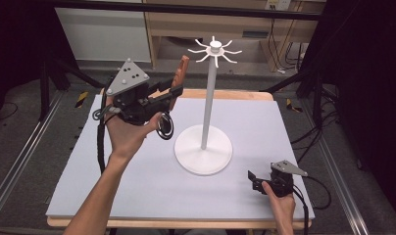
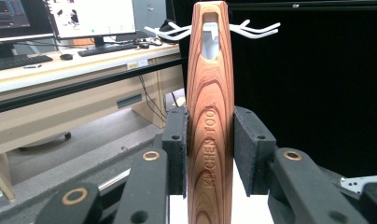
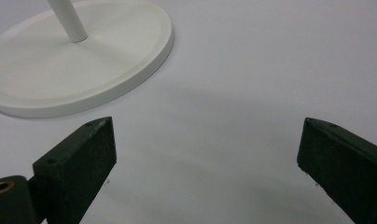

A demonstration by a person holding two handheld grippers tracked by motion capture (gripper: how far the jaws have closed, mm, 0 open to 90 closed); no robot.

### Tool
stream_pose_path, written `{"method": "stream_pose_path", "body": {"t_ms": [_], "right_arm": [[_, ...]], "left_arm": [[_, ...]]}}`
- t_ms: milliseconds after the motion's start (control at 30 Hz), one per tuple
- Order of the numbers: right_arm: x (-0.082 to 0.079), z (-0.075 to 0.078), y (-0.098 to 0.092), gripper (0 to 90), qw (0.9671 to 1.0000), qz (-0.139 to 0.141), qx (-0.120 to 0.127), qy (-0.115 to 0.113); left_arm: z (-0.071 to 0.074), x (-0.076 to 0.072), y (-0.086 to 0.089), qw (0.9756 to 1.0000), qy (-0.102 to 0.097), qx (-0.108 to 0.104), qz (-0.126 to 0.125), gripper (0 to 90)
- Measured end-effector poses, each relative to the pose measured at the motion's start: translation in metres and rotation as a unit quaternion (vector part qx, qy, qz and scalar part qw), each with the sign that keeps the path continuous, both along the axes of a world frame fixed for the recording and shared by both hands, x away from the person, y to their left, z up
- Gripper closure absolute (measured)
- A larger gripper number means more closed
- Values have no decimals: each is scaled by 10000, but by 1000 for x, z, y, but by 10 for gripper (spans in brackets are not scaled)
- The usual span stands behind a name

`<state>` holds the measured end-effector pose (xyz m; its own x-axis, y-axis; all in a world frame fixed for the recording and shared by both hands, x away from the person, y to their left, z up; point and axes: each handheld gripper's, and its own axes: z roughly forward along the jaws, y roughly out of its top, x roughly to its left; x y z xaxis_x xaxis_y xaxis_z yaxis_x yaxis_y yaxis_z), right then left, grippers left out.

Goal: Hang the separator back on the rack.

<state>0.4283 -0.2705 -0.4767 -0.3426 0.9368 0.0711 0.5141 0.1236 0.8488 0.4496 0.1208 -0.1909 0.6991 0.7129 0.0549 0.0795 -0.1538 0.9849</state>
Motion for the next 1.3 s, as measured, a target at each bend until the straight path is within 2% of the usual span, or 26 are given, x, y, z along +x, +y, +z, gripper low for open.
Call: {"method": "stream_pose_path", "body": {"t_ms": [167, 200, 267, 633, 1300], "right_arm": [[0, 0, 0, 50, 10000, -8, 13, 12], [0, 0, 0, 50, 10000, 0, 7, 7], [0, 0, 0, 50, 10000, -8, -1, 0], [0, 0, -1, 50, 10000, -13, 9, 3], [0, 0, -1, 50, 10000, -13, 52, 6]], "left_arm": [[1, 2, -6, 9999, -92, 86, 25, 675], [1, 2, -6, 10000, -38, 72, 6, 675], [2, 3, -8, 9999, -89, 57, 8, 675], [3, 9, -13, 10000, -22, 43, 37, 675], [2, 19, -30, 9999, 26, 121, -13, 675]]}}
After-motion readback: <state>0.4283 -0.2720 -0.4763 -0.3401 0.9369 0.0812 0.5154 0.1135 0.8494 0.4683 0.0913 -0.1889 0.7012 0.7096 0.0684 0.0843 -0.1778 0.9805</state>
